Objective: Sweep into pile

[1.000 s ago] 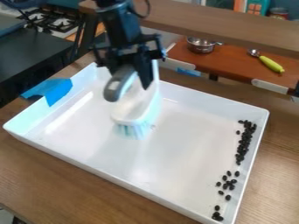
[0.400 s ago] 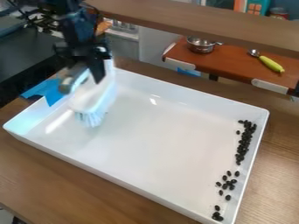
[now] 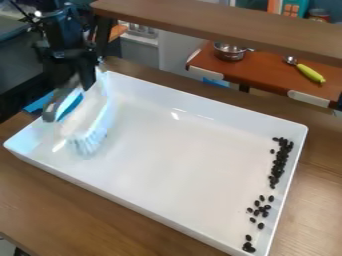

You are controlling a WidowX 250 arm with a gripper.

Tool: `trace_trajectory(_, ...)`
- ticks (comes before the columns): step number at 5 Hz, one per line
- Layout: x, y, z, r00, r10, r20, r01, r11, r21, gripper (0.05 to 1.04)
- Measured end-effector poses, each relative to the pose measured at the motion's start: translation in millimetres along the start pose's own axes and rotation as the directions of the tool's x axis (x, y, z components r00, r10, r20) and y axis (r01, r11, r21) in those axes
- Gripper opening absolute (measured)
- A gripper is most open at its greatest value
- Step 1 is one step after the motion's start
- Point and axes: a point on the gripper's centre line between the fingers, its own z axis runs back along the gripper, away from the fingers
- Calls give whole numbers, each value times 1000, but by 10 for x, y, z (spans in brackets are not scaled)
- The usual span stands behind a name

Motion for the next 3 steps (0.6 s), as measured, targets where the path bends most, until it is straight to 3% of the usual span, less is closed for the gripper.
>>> trace_trajectory(1,12,64,5,1000,-25,12,25,999,21,1010)
trace_trajectory(2,-35,191,24,1000,-9,7,9,1000,8,1006)
trace_trajectory(3,-24,242,396,992,45,118,-57,993,100,1001)
